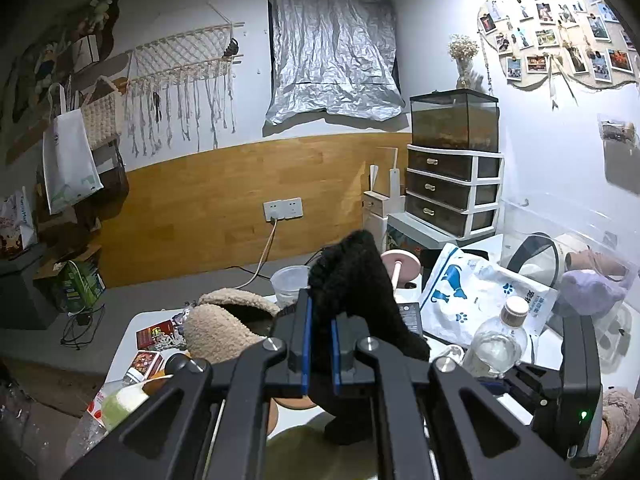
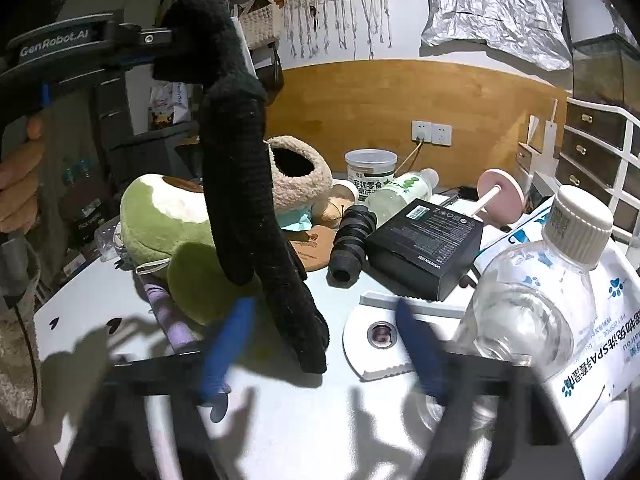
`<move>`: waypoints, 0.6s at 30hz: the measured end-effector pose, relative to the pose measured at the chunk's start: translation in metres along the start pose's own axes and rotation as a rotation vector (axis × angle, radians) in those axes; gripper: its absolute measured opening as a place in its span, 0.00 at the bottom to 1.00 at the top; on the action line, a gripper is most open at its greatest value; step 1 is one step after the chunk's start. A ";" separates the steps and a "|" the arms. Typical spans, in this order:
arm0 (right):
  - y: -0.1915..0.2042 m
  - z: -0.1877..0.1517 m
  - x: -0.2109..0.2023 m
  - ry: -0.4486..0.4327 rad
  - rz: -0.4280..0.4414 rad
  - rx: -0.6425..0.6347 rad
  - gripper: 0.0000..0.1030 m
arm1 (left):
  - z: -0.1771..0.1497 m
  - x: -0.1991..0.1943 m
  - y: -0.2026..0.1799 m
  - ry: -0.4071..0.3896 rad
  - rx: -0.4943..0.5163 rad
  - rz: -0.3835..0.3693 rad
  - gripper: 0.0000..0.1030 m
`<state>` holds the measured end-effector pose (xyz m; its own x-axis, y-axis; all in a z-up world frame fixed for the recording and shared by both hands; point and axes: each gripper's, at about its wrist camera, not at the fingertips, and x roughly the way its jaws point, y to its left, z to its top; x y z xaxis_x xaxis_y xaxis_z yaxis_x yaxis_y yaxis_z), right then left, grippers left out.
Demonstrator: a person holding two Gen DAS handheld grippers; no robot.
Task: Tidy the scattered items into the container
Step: 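Lift the glove with the left gripper while the right gripper opens, then close the right gripper on a hanging glove finger while the left gripper holds the glove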
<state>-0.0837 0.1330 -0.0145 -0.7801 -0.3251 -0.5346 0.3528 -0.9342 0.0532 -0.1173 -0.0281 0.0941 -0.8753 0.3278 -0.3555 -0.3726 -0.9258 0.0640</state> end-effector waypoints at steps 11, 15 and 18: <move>0.002 -0.008 0.044 0.110 0.025 -0.010 0.57 | 0.000 -0.003 0.003 -0.003 -0.009 0.001 0.08; 0.003 -0.008 0.053 0.128 0.037 -0.007 0.29 | -0.001 -0.005 0.005 -0.003 -0.010 0.009 0.08; 0.006 -0.005 0.051 0.120 0.022 -0.020 0.17 | -0.002 -0.007 0.007 -0.004 -0.015 0.023 0.08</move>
<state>-0.1189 0.1119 -0.0460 -0.7053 -0.3245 -0.6303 0.3804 -0.9235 0.0499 -0.1136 -0.0375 0.0951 -0.8848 0.3071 -0.3505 -0.3476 -0.9358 0.0577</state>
